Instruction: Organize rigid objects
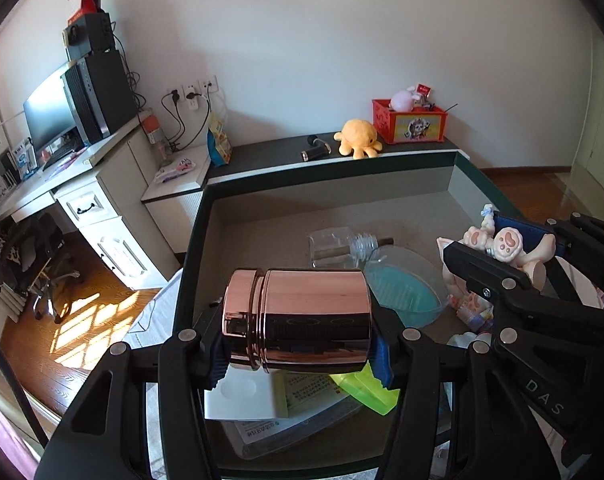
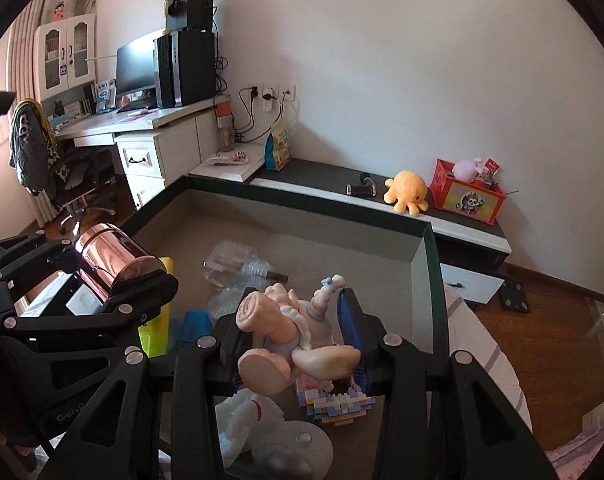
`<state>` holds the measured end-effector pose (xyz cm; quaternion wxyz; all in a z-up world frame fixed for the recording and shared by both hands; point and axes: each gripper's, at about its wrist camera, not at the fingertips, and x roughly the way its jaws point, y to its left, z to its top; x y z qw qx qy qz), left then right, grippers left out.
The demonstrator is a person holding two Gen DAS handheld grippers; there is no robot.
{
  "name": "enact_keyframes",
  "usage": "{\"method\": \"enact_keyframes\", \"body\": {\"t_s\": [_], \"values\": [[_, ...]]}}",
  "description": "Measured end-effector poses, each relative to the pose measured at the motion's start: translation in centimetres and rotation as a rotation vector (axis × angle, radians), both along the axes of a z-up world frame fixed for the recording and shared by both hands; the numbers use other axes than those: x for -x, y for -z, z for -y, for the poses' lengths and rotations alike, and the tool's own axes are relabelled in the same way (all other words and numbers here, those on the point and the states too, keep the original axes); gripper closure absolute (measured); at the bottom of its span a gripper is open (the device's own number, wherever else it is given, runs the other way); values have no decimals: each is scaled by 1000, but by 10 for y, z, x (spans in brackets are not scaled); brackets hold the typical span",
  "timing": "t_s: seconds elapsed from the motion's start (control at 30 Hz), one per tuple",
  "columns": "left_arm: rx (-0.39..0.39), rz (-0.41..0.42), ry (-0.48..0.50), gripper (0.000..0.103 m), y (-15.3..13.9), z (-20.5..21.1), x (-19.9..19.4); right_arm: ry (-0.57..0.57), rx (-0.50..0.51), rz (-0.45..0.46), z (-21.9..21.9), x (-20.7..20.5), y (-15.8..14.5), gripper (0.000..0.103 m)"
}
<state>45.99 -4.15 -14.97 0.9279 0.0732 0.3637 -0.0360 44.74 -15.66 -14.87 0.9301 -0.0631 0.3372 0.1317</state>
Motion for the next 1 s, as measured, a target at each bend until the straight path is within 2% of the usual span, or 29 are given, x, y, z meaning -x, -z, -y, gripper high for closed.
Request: {"method": "enact_keyframes", "body": {"t_s": [0.07,0.13,0.17,0.23,0.3,0.33,0.4,0.6,0.67,0.7,0.87,1.0], "values": [[-24,21,-5,44,-1,3,2,-2,-8,-4,2,4,3,61],[-35,22,-21,28,-2,1,5,16,-5,-13,6,6,2,60],[-29,15,-31,25,-2,-1,7,22,-5,-13,8,9,1,57],[6,12,-33,17,-6,-7,15,37,-13,1,12,17,-5,48],[32,17,-37,16,-13,-14,27,45,-35,14,18,30,-13,27],[39,23,-38,13,-16,-16,35,47,-47,16,20,36,-17,21],[53,36,-44,6,-24,-21,52,47,-61,27,22,53,-26,19],[34,178,-60,5,-64,-28,138,38,-95,96,18,129,-58,14],[30,233,-69,3,-77,-31,170,40,-108,137,18,160,-71,8],[29,260,-80,2,-83,-33,186,40,-111,159,17,176,-76,0],[37,372,-103,0,-110,-36,261,49,-116,270,14,254,-107,0],[76,414,-107,0,-124,-41,310,71,-117,337,12,307,-124,0]]}}
